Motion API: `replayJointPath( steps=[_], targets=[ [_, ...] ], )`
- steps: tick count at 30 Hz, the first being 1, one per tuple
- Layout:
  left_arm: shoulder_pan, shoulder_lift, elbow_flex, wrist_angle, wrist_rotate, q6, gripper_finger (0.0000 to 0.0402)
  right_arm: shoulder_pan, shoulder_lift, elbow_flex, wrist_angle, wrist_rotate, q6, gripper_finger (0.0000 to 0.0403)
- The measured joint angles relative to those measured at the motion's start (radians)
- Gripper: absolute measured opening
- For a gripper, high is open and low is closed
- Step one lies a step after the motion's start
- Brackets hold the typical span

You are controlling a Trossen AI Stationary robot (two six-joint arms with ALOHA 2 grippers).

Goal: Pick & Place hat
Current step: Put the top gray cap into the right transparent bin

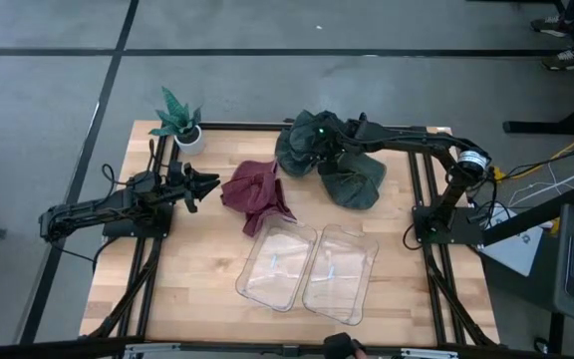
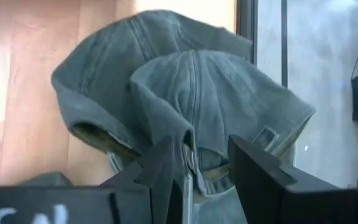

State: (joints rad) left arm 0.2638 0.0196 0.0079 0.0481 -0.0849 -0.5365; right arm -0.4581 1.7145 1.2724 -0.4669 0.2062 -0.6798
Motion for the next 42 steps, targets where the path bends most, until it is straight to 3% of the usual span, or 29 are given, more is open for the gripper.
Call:
replayJointPath(
  steps=[8, 25, 29, 35, 42],
  targets=[
    [0.000, 0.000, 0.000, 0.000, 0.000, 0.000, 0.0136, -0.004, 0.000, 0.000, -0.036, -0.076, 0.020, 0.0150],
    [0.000, 0.000, 0.000, 0.000, 0.000, 0.000, 0.0136, -0.025, 0.076, 0.001, 0.000, -0.087, 0.021, 0.0147],
    [0.000, 0.000, 0.000, 0.000, 0.000, 0.000, 0.0136, -0.025, 0.076, 0.001, -0.006, -0.087, 0.022, 0.0114],
    [0.000, 0.000, 0.000, 0.000, 0.000, 0.000, 0.0136, -0.025, 0.076, 0.001, -0.010, -0.087, 0.116, 0.0015],
    [0.000, 0.000, 0.000, 0.000, 0.000, 0.000, 0.0136, -0.025, 0.074, 0.024, -0.042, -0.087, 0.293, 0.0012]
  ],
)
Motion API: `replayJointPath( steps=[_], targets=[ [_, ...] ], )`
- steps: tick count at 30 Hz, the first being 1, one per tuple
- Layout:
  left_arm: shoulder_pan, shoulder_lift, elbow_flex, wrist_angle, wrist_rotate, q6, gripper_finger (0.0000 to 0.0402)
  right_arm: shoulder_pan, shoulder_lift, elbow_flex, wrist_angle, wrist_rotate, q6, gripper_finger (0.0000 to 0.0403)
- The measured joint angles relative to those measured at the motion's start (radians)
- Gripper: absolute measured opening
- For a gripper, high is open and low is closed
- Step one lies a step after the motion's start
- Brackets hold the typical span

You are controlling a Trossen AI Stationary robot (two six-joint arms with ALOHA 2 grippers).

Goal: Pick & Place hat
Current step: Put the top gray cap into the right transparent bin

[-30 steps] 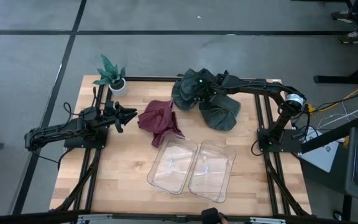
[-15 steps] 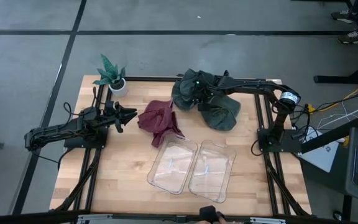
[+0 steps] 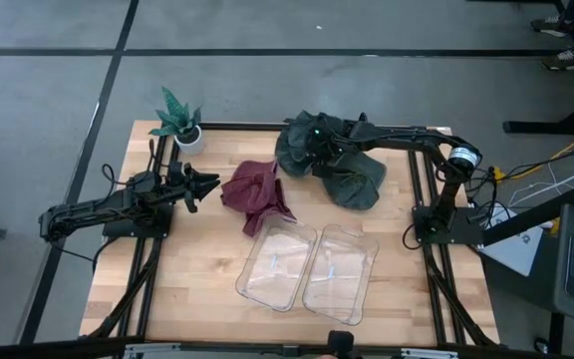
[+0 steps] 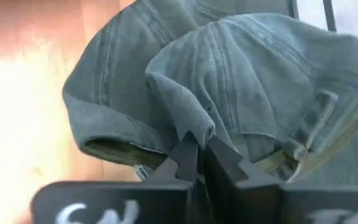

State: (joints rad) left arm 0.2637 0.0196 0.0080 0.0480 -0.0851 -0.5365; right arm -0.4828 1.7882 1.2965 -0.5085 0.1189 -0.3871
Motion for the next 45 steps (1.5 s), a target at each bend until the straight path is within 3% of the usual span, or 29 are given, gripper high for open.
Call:
replayJointPath(
  steps=[4, 11, 17, 22, 26, 34, 39, 45],
  targets=[
    [0.000, 0.000, 0.000, 0.000, 0.000, 0.000, 0.0136, -0.001, -0.002, 0.091, -0.059, -0.028, 0.138, 0.0010],
    [0.000, 0.000, 0.000, 0.000, 0.000, 0.000, 0.0136, -0.006, -0.003, 0.304, -0.155, -0.170, 0.350, 0.0007],
    [0.000, 0.000, 0.000, 0.000, 0.000, 0.000, 0.0136, -0.015, -0.004, 0.453, -0.143, -0.379, 0.569, 0.0008],
    [0.000, 0.000, 0.000, 0.000, 0.000, 0.000, 0.0136, -0.026, -0.005, 0.481, -0.028, -0.583, 0.762, 0.0009],
    [0.000, 0.000, 0.000, 0.000, 0.000, 0.000, 0.0136, -0.038, -0.006, 0.432, 0.070, -0.696, 0.884, 0.0009],
    [0.000, 0.000, 0.000, 0.000, 0.000, 0.000, 0.0136, -0.053, -0.004, 0.199, 0.389, -0.937, 1.130, 0.0009],
    [0.000, 0.000, 0.000, 0.000, 0.000, 0.000, 0.0136, -0.079, -0.004, 0.069, 0.510, -0.954, 1.165, 0.0009],
    [0.000, 0.000, 0.000, 0.000, 0.000, 0.000, 0.0136, -0.123, -0.005, -0.014, 0.491, -0.917, 1.069, 0.0009]
  ],
)
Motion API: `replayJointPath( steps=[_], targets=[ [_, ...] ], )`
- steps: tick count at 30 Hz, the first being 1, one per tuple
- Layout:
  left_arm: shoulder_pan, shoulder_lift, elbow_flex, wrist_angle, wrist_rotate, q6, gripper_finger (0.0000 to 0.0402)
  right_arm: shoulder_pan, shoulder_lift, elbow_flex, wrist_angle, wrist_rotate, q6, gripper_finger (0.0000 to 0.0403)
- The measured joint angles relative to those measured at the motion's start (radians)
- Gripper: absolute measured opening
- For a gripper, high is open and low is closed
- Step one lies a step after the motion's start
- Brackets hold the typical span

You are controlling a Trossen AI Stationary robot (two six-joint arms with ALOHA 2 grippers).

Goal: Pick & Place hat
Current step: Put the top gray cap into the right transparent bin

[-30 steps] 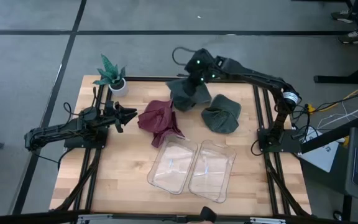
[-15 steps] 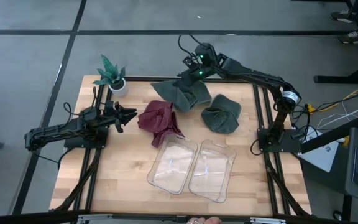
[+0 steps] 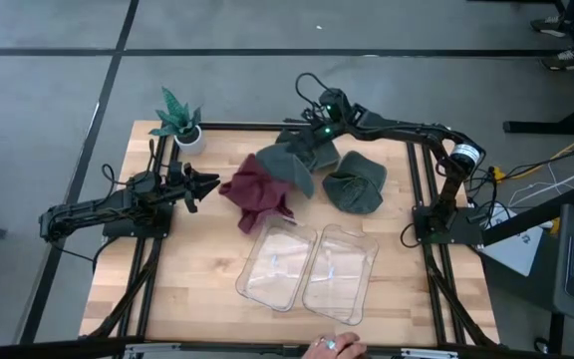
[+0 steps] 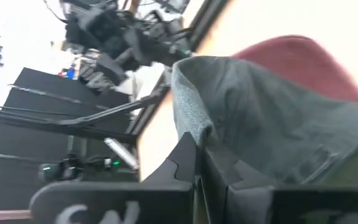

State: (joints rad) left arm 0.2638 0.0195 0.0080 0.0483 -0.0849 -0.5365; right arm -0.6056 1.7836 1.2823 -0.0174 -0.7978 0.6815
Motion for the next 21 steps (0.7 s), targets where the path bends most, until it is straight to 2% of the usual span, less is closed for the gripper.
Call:
replayJointPath(
  steps=[8, 12, 16, 21],
  targets=[
    [0.000, 0.000, 0.000, 0.000, 0.000, 0.000, 0.0136, -0.056, -0.013, -0.011, -0.090, 0.125, -0.181, 0.0009],
    [0.000, 0.000, 0.000, 0.000, 0.000, 0.000, 0.0136, -0.073, -0.056, -0.011, -0.194, 0.207, -0.317, 0.0009],
    [0.000, 0.000, 0.000, 0.000, 0.000, 0.000, 0.0136, -0.079, -0.095, -0.011, -0.360, 0.348, -0.490, 0.0012],
    [0.000, 0.000, 0.000, 0.000, 0.000, 0.000, 0.0136, -0.078, -0.122, -0.011, -0.529, 0.527, -0.640, 0.0037]
  ],
)
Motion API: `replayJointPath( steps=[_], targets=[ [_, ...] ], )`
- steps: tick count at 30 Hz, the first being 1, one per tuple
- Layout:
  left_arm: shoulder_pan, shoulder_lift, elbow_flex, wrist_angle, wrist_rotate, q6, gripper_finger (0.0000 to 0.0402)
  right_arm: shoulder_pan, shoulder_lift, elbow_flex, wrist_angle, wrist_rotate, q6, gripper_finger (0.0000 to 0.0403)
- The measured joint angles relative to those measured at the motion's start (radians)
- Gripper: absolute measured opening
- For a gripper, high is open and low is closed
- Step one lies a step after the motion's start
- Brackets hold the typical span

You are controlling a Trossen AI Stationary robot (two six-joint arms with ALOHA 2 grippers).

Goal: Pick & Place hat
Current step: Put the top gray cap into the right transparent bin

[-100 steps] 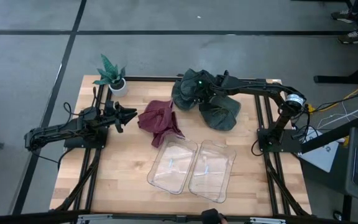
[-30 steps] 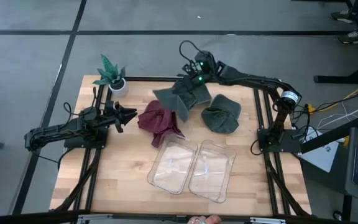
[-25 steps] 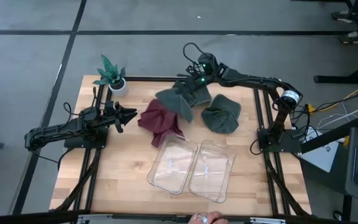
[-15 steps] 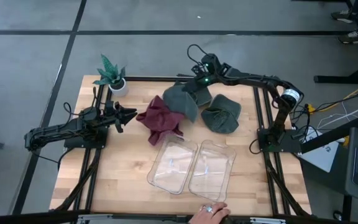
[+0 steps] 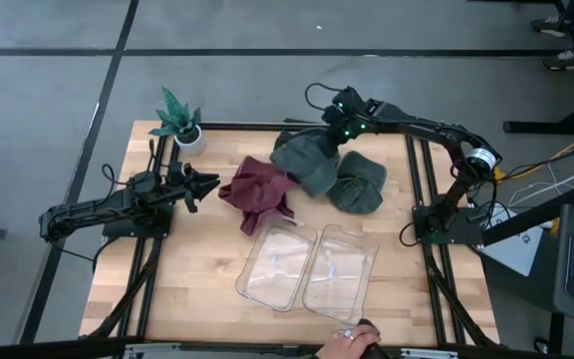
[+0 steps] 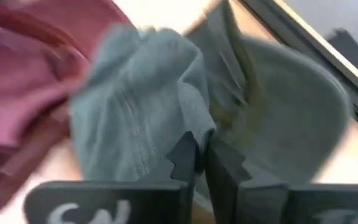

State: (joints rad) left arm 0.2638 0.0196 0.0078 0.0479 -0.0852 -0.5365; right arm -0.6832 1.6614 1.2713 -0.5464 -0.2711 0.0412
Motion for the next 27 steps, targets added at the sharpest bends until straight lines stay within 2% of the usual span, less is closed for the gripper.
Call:
replayJointPath(
  steps=[3, 8, 12, 18, 23, 27],
  targets=[
    [0.000, 0.000, 0.000, 0.000, 0.000, 0.000, 0.0136, 0.000, -0.002, 0.000, -0.056, 0.075, -0.031, 0.0056],
    [0.000, 0.000, 0.000, 0.000, 0.000, 0.000, 0.0136, 0.003, -0.002, 0.000, -0.125, 0.133, -0.092, 0.0092],
    [0.000, 0.000, 0.000, 0.000, 0.000, 0.000, 0.0136, 0.007, -0.007, 0.000, -0.144, 0.193, -0.143, 0.0132],
    [0.000, 0.000, 0.000, 0.000, 0.000, 0.000, 0.0136, 0.010, -0.018, 0.035, -0.161, 0.340, -0.210, 0.0198],
    [0.000, 0.000, 0.000, 0.000, 0.000, 0.000, 0.0136, 0.024, -0.037, 0.115, -0.165, 0.310, -0.304, 0.0237],
    [0.000, 0.000, 0.000, 0.000, 0.000, 0.000, 0.0136, 0.057, -0.033, 0.204, -0.142, 0.303, -0.448, 0.0247]
  ],
)
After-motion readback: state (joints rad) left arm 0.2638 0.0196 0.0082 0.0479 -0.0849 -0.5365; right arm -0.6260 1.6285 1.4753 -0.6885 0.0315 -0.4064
